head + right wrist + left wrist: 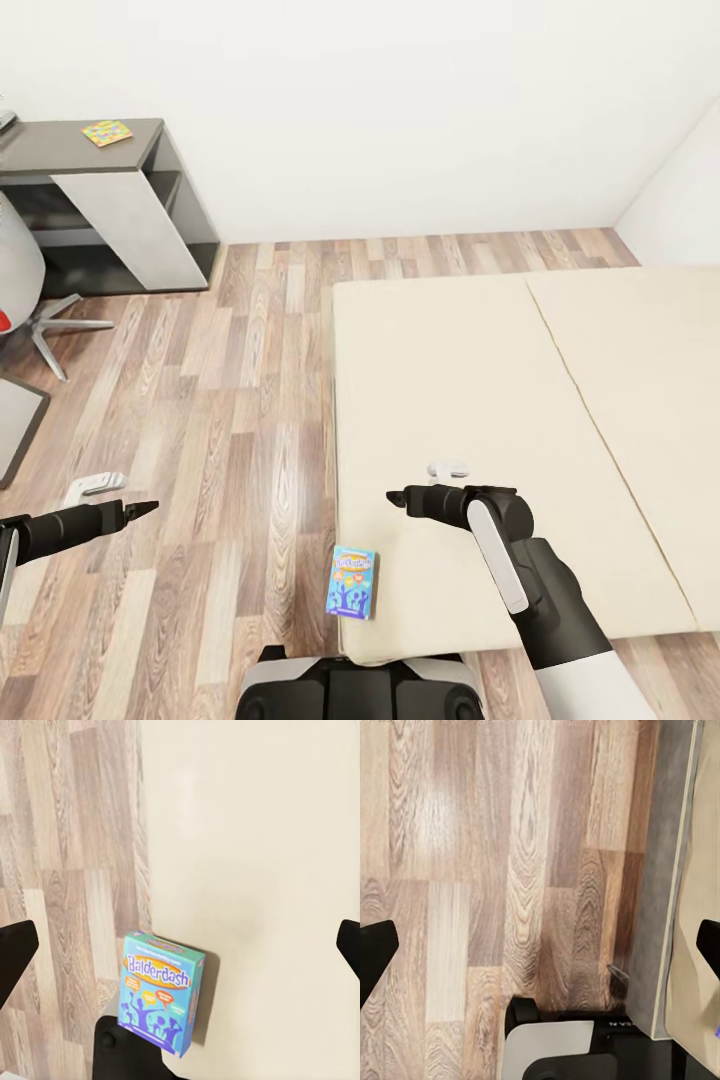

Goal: Put all the toys in the child's room - the three board games (two on the bed and one on the table), the two jigsaw puzzles on the table, and the tennis ball on the table - inside the toy box on the table in the child's room.

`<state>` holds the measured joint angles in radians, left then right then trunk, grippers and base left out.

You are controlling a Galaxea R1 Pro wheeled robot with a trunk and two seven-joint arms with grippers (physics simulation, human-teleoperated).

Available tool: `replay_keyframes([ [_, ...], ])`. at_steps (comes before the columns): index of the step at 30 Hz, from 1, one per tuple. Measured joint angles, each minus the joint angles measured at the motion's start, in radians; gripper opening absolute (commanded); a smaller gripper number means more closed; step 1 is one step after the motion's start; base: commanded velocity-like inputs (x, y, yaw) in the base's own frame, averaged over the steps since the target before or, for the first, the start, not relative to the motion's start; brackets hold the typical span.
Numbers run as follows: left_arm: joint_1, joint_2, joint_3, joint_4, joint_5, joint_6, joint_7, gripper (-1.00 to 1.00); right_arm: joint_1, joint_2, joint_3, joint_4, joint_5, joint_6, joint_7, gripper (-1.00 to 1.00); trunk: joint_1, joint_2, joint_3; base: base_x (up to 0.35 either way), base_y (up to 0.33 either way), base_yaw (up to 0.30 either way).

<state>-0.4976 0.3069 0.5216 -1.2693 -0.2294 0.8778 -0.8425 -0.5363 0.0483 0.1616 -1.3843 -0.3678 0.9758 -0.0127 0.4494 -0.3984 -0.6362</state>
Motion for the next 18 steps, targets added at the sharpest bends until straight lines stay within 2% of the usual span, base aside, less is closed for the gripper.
replay_keyframes([
  [18,0.0,0.0,0.006,-0.001,-0.008,0.0,0.008,1.0,0.0,0.002,0.002,0.001,-0.001,0.0,-0.002,1.0,0.0,0.0,0.03,0.0,0.0,0.0],
])
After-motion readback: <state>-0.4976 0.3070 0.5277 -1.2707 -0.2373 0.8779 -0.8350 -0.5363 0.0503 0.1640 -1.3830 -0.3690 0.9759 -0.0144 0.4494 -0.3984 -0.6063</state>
